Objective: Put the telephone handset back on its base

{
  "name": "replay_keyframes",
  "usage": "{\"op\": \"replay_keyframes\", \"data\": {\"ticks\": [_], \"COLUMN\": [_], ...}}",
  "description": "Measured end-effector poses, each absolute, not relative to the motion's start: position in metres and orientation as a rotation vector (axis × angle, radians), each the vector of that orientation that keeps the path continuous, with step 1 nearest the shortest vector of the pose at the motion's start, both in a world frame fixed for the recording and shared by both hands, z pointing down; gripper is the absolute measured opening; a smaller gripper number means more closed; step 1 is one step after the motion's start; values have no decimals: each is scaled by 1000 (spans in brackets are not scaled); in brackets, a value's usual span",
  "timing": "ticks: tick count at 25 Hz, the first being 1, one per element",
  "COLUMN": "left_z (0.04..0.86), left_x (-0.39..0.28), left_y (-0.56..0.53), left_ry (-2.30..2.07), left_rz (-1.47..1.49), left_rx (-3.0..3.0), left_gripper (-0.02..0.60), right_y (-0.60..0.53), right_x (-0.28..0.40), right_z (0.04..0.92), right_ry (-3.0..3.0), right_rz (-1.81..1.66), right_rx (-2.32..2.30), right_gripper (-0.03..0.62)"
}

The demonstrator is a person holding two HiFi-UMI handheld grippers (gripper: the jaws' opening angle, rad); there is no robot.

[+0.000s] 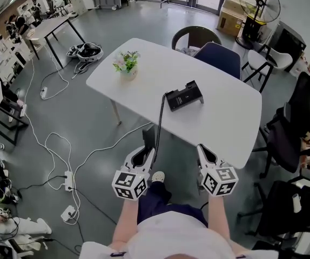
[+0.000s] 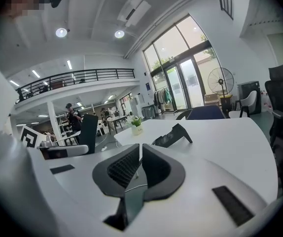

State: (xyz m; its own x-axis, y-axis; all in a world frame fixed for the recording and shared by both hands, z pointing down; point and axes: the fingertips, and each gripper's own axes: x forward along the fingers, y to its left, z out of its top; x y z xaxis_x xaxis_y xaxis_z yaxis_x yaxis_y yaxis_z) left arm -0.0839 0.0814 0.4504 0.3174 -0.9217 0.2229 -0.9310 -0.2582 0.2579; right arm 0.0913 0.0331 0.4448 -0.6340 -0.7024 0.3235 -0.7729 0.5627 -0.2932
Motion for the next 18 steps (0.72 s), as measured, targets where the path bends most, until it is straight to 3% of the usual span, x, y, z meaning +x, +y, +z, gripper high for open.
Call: {"op": "replay_keyframes", "data": {"ticks": [18], "left_z": [457], "left_x": [-127], "left_y": [-15], "left_ry": [-1580], "left_rz": [76], "left_rx": [2263], "left_gripper": [86], "right_y": [-51], "right_x": [43], "right_z": [457], "right_ry": [-2566], "right_rz": [685], "right_rx": [1281], "right_gripper": [43]}}
